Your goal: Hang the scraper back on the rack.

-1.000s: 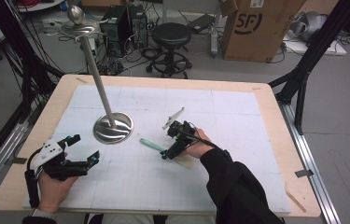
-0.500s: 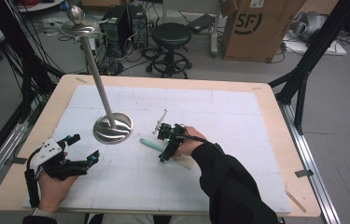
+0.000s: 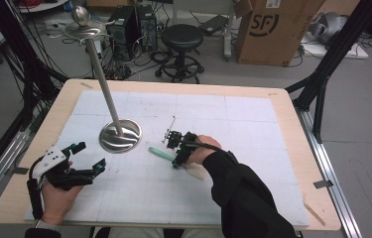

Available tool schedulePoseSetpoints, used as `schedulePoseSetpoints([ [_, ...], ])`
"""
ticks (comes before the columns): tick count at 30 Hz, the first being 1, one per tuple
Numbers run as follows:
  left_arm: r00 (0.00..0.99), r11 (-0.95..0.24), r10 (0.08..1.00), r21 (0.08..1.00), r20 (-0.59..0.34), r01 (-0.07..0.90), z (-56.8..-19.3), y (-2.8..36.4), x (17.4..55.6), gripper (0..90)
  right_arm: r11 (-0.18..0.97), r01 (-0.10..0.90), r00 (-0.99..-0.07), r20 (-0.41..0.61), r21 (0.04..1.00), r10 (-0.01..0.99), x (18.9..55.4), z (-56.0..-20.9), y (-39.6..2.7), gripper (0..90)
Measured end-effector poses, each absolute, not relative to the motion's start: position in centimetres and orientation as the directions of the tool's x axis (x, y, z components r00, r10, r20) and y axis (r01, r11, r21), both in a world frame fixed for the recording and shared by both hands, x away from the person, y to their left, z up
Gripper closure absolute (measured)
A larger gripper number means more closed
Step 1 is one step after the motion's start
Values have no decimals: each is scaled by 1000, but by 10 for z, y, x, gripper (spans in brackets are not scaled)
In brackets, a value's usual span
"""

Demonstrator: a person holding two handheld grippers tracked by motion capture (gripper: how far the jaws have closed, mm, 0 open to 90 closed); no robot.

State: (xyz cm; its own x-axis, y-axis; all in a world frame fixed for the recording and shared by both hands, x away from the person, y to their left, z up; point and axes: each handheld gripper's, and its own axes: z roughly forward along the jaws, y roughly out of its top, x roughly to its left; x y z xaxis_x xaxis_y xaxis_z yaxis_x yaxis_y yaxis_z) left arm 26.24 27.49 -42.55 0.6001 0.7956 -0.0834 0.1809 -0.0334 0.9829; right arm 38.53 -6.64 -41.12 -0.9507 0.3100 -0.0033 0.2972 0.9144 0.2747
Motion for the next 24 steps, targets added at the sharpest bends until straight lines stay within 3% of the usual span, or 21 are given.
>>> schedulePoseSetpoints([
  [9, 603, -33, 793, 982, -87, 186, -426, 274, 263, 22, 937, 318, -947, -2, 144, 322, 382, -407, -62, 651],
  [15, 603, -36, 793, 981, -86, 188, -426, 274, 263, 22, 944, 299, -953, 2, 139, 302, 382, -407, -63, 772],
  [24, 604, -39, 792, 981, -86, 191, -426, 273, 264, 22, 953, 269, -960, -37, 137, 276, 376, -406, -60, 801],
])
